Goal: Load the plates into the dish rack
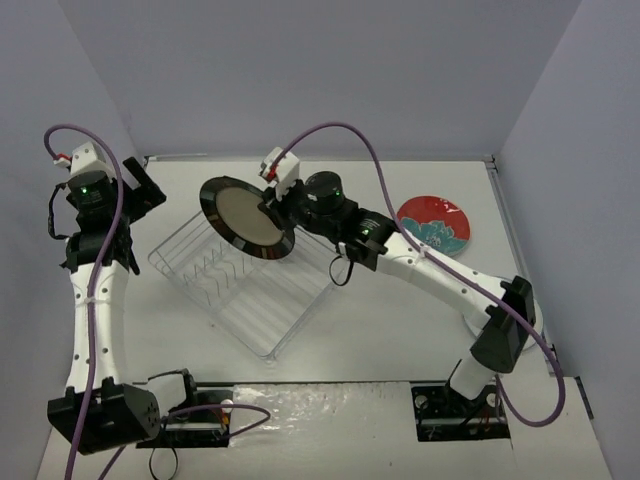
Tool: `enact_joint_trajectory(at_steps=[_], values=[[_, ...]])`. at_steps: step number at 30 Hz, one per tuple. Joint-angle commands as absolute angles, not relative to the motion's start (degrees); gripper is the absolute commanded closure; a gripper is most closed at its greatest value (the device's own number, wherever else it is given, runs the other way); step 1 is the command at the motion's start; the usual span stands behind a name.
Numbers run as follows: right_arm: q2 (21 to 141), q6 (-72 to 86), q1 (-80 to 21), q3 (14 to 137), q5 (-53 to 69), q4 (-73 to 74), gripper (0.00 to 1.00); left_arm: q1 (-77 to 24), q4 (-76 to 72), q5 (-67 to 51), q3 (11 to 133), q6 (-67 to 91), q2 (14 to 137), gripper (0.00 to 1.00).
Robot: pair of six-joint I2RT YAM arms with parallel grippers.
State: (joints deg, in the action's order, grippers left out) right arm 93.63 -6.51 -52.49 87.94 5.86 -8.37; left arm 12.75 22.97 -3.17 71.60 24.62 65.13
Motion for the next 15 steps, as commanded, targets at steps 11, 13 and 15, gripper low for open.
enact_joint_trajectory(at_steps=[11,13,15], values=[[106.2,-21.2,-57.0,101.9,-16.4,-23.2,1.0,16.7,20.9,-4.6,69.3,25.7,64.1,0.03],[107.5,-21.5,-56.9,102.6,-16.5,-23.3,1.0,16.7,20.6,-5.2,69.1,25.6,64.1,0.03],[108.5,-21.6,-56.9,103.4,-16.8,-23.4,1.0,16.8,20.5,-5.3,69.0,25.5,64.2,0.03]])
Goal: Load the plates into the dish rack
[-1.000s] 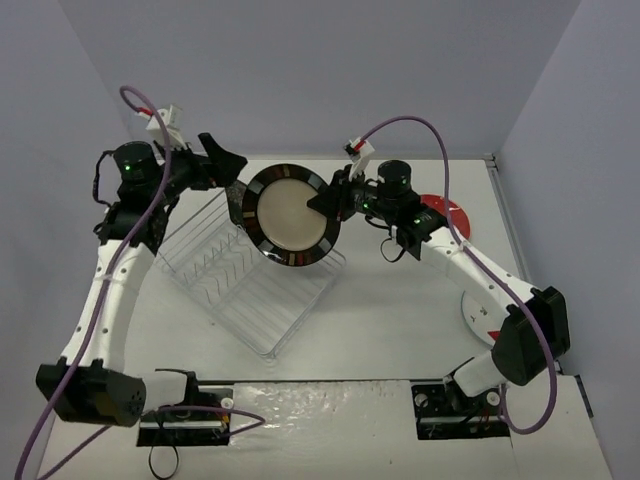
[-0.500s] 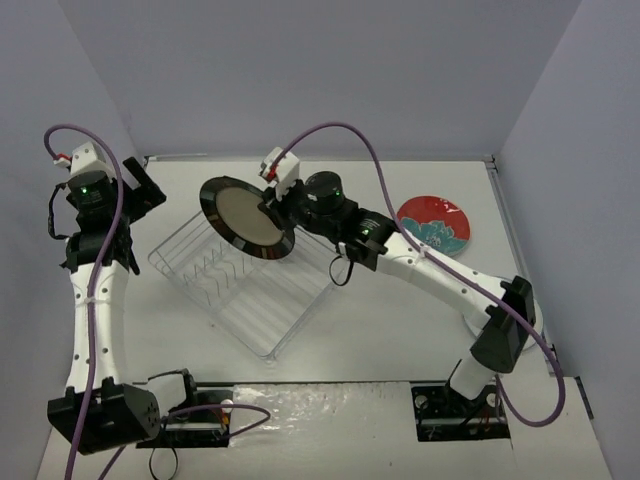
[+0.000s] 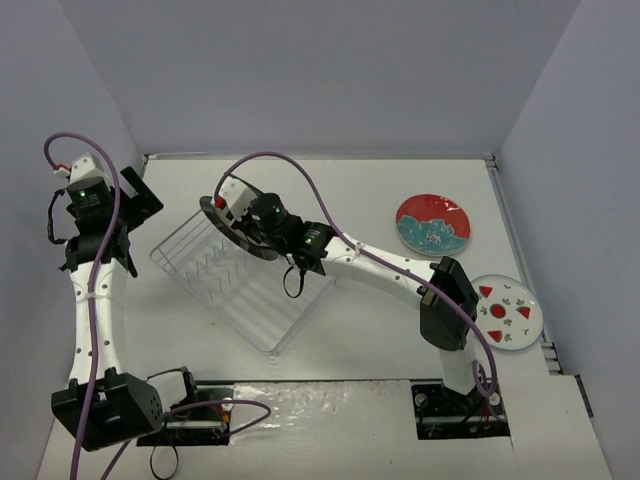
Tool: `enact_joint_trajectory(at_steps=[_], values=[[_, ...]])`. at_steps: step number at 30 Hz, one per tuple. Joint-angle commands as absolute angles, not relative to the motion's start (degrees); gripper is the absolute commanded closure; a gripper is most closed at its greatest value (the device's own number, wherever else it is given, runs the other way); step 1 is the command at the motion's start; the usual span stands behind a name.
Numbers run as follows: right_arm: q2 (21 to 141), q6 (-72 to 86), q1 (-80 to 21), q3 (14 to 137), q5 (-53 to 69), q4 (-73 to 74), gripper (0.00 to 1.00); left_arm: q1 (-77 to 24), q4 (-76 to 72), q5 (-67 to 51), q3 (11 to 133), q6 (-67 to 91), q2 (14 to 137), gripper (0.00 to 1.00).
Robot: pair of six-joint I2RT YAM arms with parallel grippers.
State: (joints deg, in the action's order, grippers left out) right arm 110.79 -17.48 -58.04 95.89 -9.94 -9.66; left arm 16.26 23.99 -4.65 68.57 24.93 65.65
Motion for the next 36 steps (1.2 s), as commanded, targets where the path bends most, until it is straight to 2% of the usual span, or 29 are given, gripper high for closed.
enact_joint_trajectory(at_steps=[1,13,36], values=[[109.0,-21.6,-56.9,103.7,-17.0,-23.4,1.0,16.9,20.4,-5.3,68.9,25.5,64.2,0.03],[110.3,-20.4,-56.2,105.8,-18.4,-24.7,1.0,17.2,19.8,-6.1,68.3,25.5,64.4,0.03],[115.3,-10.6,-52.3,107.3,-9.3,-20.2,1.0,17.8,18.9,-7.4,67.7,25.4,64.8,0.03]])
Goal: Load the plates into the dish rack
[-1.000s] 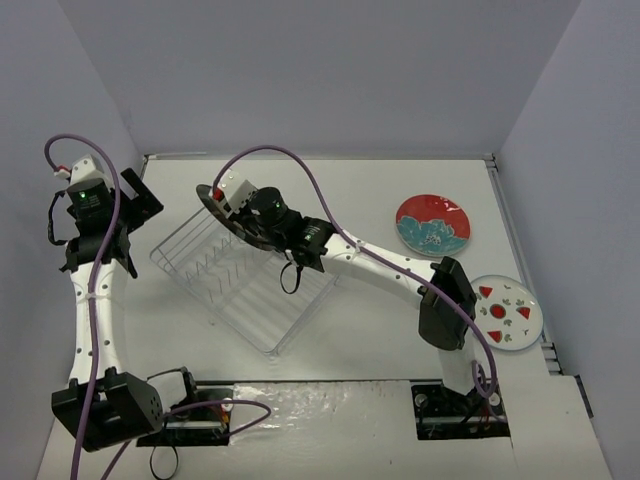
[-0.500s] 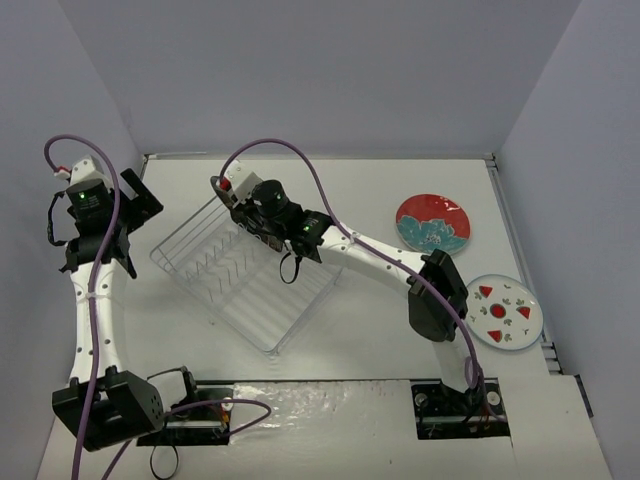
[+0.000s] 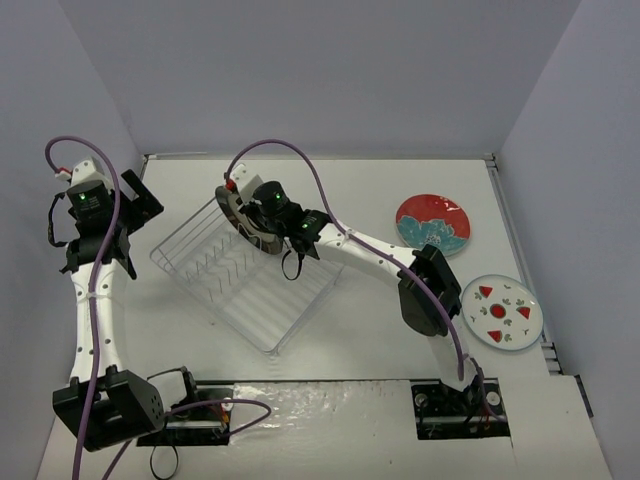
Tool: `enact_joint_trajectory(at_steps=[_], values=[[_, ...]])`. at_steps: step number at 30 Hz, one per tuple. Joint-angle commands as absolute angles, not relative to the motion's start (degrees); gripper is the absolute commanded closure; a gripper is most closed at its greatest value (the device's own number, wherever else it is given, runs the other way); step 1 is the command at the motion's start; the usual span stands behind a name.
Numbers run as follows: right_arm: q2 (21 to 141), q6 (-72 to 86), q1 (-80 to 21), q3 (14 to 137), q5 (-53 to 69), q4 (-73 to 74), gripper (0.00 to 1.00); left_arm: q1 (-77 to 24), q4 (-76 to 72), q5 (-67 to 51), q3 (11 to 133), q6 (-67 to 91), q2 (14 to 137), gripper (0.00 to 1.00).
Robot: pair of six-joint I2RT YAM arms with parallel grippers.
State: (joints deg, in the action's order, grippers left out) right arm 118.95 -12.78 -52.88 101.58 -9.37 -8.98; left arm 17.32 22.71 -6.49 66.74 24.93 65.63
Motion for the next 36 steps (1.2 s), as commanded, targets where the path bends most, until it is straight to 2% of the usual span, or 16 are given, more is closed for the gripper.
enact_joint_trajectory(at_steps=[1,10,12,15,21,29,36], values=[[115.5,-10.2,-52.2,107.3,-9.1,-20.1,1.0,17.7,18.9,-7.4,67.7,25.4,64.8,0.03],[116.9,-5.8,-50.5,107.0,-7.8,-18.6,0.97,17.8,18.9,-7.7,67.6,25.4,64.9,0.03],[116.8,-6.0,-50.5,106.8,-7.8,-18.2,0.89,17.8,18.8,-7.7,67.6,25.4,64.8,0.03],[116.6,-6.3,-50.5,106.8,-7.6,-17.5,0.81,17.8,18.8,-7.9,67.5,25.4,64.8,0.03],[114.7,-7.1,-51.2,105.5,-6.6,-17.3,0.49,17.8,18.6,-8.2,67.5,25.3,64.7,0.03],[111.8,-8.5,-52.0,105.1,-6.6,-18.4,0.25,17.8,18.5,-8.8,67.3,25.2,64.5,0.03],[108.7,-10.7,-52.0,105.8,-14.5,-21.4,0.03,17.8,18.5,-9.1,67.3,25.1,64.3,0.03]])
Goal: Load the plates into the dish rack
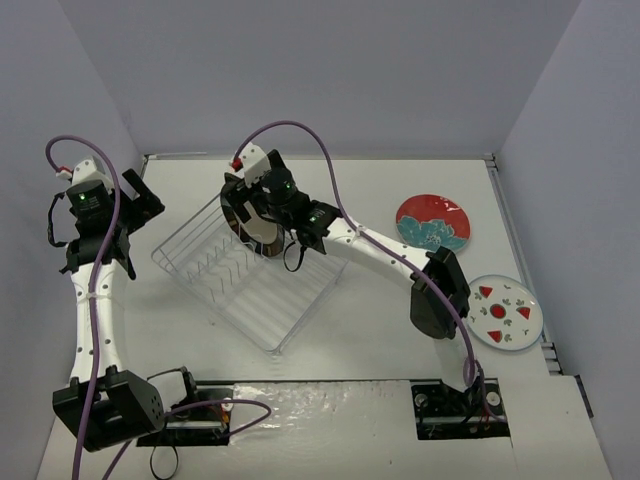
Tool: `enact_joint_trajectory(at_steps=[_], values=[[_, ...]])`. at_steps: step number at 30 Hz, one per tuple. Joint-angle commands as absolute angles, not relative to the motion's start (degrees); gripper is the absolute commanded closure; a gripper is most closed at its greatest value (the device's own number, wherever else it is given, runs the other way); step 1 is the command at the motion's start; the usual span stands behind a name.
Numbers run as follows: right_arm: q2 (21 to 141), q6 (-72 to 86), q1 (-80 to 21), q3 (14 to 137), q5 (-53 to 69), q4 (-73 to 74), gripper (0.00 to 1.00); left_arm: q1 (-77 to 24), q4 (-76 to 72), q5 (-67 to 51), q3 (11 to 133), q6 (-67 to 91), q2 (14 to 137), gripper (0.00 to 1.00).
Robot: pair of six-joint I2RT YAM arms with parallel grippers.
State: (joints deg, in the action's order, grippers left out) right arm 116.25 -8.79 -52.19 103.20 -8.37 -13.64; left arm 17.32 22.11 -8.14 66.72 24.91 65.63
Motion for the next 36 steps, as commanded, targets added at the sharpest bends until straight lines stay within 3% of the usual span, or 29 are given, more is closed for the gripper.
enact_joint_trajectory(at_steps=[1,9,17,22,28,36], values=[[108.5,-11.2,-52.0,106.0,-15.6,-21.4,0.01,17.8,18.5,-9.1,67.3,25.1,64.2,0.03],[104.2,-3.2,-45.7,106.2,-19.0,-16.1,0.0,17.8,18.2,-9.2,67.1,25.0,63.9,0.03],[90.5,21.1,-20.4,85.8,-7.9,-11.4,0.0,17.8,15.5,-10.5,65.8,25.1,63.6,0.03],[85.7,26.0,-6.5,74.8,-0.6,-10.4,0.0,18.0,13.7,-11.6,65.1,25.7,64.1,0.03],[86.7,30.1,8.4,67.9,8.5,-9.5,0.0,18.4,13.2,-12.6,65.0,25.7,64.9,0.03],[94.6,32.6,19.6,62.7,15.1,-12.1,0.0,18.5,13.7,-12.1,65.2,25.2,65.0,0.03]])
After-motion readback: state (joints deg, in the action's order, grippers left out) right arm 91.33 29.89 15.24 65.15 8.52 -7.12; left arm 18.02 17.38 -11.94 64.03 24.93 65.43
